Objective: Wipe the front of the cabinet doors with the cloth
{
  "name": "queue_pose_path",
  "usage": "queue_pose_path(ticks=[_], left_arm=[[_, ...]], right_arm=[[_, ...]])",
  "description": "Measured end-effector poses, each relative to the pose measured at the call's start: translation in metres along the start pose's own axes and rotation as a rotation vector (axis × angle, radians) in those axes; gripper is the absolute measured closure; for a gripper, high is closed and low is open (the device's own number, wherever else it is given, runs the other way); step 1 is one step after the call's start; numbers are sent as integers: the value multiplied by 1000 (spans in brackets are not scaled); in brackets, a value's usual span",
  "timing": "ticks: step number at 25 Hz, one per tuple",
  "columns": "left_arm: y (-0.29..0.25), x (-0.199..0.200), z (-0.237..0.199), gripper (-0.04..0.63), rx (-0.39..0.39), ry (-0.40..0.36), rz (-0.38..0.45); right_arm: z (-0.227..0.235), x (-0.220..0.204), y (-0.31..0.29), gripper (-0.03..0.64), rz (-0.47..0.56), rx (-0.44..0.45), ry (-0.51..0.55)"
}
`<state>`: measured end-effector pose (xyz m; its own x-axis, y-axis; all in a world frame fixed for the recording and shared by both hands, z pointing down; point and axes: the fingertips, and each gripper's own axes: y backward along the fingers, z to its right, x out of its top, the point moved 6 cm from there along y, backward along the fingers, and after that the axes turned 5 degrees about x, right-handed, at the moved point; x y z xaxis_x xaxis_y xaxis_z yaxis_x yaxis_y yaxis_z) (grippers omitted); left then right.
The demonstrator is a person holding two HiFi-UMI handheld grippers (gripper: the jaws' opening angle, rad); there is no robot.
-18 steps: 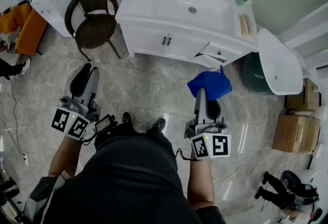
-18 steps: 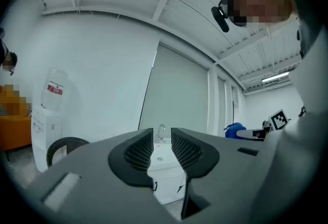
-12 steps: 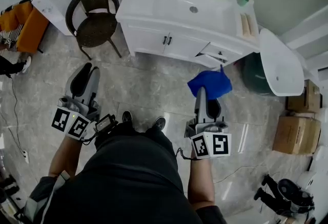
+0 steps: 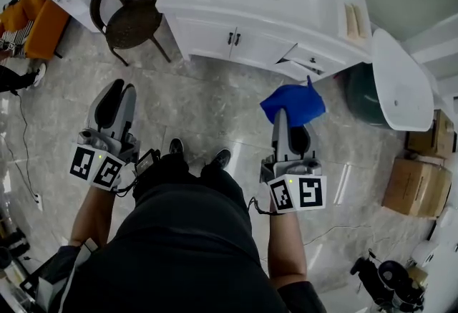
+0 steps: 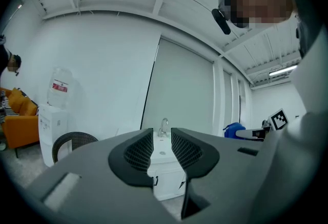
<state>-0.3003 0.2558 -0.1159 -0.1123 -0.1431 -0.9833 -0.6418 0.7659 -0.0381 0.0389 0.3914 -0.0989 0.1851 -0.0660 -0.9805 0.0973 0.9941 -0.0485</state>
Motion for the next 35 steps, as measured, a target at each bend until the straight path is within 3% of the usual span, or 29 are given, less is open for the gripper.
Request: queue_pose_path(ticks=[5, 12, 18, 24, 30, 35], left_arm=[[-8, -12, -5, 485, 32, 3, -45], [-45, -43, -61, 485, 66, 65, -108], [-99, -60, -134, 485, 8, 70, -164], [-159, -75, -189, 485, -115, 36, -217], [-199, -122, -208, 485, -181, 15, -299], [-226, -176, -215, 485, -163, -28, -334]], right_arm=[[16, -14, -29, 559, -56, 28, -21], [16, -42, -105, 560, -133, 36, -20], [0, -74, -176, 560, -216, -46, -27], [-24, -100, -245, 560, -278, -93, -4], [-40, -151, -304, 558, -386, -28, 25], [-26, -226, -362, 559, -452, 69, 90]])
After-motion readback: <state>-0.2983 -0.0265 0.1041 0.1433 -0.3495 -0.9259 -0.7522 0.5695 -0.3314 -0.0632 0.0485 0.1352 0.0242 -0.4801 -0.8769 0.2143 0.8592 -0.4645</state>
